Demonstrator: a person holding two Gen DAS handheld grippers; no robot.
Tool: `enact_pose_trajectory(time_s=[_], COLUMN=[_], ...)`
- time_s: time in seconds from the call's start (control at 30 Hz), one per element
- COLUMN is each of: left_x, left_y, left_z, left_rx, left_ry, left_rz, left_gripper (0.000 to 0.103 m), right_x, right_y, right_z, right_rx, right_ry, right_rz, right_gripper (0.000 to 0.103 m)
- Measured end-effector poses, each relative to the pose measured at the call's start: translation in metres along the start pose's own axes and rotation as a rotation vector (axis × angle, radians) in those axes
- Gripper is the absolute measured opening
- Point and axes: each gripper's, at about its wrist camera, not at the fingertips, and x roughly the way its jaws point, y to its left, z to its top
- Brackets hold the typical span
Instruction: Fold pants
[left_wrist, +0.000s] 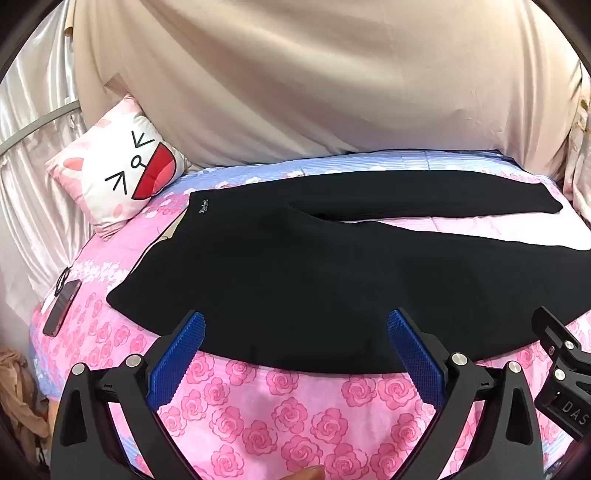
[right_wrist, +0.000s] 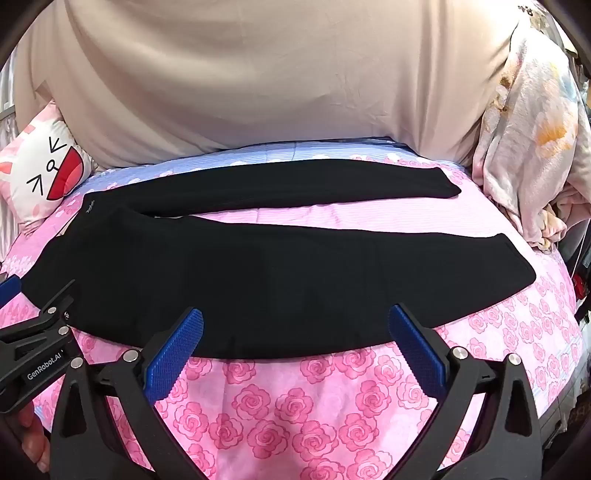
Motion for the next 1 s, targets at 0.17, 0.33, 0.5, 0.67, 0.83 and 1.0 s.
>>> enact_pose_trajectory(time_s=[0.17, 0.33, 0.5, 0.67, 0.83, 1.0], left_x=[-0.0012, 0.0019, 0.0037, 0.0041, 0.0041, 0.0039], left_y=[-0.0001, -0.0005, -0.0047, -0.0045, -0.0069, -0.0076], left_z=[-0.0015, 0.0003, 0.0028, 0.0009, 0.0000, -0.0008], left_rx=[0.002, 0.011, 0.015, 0.013, 0.018, 0.023], left_ry=[-0.005, 0.007, 0.012, 0.013, 0.015, 0.016], left_rz=[0.000, -0.007, -0.010, -0.009, -0.005, -0.011], left_gripper=[0.098, 0.098, 0.098, 0.098, 0.098, 0.098], right_x=[0.0004, 0.0006, 0.0018, 0.0029, 0.0024, 0.0039], right_y=[0.0001, 0.0000, -0.0008, -0.0038, -0.0033, -0.0048], right_z=[-0.0005, -0.0011, -0.0030, -0.0009, -0.0021, -0.0023], right_rx=[-0.001, 0.000, 0.007, 0.003, 0.004, 0.008], right_ry=[0.005, 0.007, 0.008, 0.007, 0.007, 0.010], right_rz=[-0.002, -0.002, -0.004, -0.002, -0.002, -0.002], right_gripper=[0.098, 0.098, 0.098, 0.098, 0.098, 0.098])
